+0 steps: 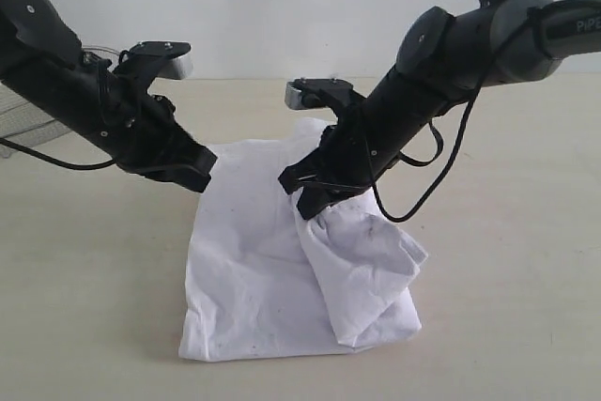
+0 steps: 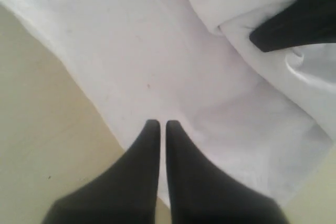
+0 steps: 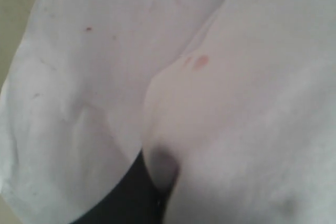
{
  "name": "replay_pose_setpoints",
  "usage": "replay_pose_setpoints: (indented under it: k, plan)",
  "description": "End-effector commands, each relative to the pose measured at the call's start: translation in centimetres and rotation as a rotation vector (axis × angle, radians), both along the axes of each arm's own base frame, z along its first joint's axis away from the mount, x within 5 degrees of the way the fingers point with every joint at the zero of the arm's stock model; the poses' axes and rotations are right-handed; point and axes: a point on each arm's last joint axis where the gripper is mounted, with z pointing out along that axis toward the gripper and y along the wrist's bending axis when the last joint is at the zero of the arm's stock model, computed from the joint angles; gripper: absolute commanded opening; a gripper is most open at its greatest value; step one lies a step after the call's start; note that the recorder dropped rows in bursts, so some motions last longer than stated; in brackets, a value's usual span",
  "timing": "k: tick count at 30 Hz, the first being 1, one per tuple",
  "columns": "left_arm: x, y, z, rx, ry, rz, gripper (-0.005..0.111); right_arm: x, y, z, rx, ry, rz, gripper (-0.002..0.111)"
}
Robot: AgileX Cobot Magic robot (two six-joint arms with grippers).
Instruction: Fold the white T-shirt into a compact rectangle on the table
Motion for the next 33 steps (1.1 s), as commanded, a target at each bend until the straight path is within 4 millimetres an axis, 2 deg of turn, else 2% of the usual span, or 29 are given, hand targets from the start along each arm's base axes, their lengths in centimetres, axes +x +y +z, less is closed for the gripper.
replay_pose_setpoints:
  k: [1, 6, 9, 14, 18, 21, 23, 25, 27, 29, 31, 33]
  plan:
    - [-0.2, 0.2, 0.1, 0.000, 0.010, 0.008, 0.005, 0.3, 0.4, 1.1, 0.018, -0.012, 0.023, 0.000]
    - [-0.7, 0.4, -0.7, 0.012, 0.028, 0.014, 0.005, 0.7, 1.2, 2.8, 0.051, -0.016, 0.058, 0.000]
    - [-0.9, 0.5, -1.1, 0.017, 0.030, 0.021, 0.005, 0.4, 2.4, 3.3, 0.054, -0.027, 0.094, 0.000]
    - [-1.0, 0.5, -1.2, 0.018, 0.039, 0.021, 0.005, 0.0, 4.2, 2.0, 0.013, -0.050, 0.133, 0.000]
    - [-1.1, 0.5, -1.2, 0.017, 0.045, 0.020, 0.005, 0.5, 4.2, 0.2, -0.015, -0.031, 0.108, 0.000]
    - [-1.1, 0.5, -1.2, 0.019, 0.041, 0.020, 0.005, 0.6, 4.2, -0.1, -0.017, -0.032, 0.107, 0.002]
    - [-1.1, 0.5, -1.2, 0.019, 0.040, 0.021, 0.005, 0.5, 4.2, -0.1, -0.017, -0.031, 0.113, 0.012]
    - [-1.1, 0.5, -1.2, 0.019, 0.040, 0.021, 0.005, 0.5, 4.2, -0.1, -0.017, -0.024, 0.117, 0.029]
    - [-1.1, 0.5, -1.2, 0.019, 0.040, 0.021, 0.005, 0.3, 4.3, 0.0, -0.001, 0.000, 0.113, 0.055]
    - [-1.0, 0.5, -1.2, 0.019, 0.036, 0.022, 0.005, 0.1, 4.3, 0.6, 0.011, 0.019, 0.109, 0.071]
    - [-1.0, 0.6, -1.2, 0.021, 0.028, 0.026, 0.005, -0.2, 4.4, 1.8, 0.025, 0.056, 0.113, 0.069]
    - [-0.9, 0.6, -1.2, 0.024, 0.022, 0.026, 0.005, -0.5, 4.5, 3.6, 0.036, 0.053, 0.136, 0.059]
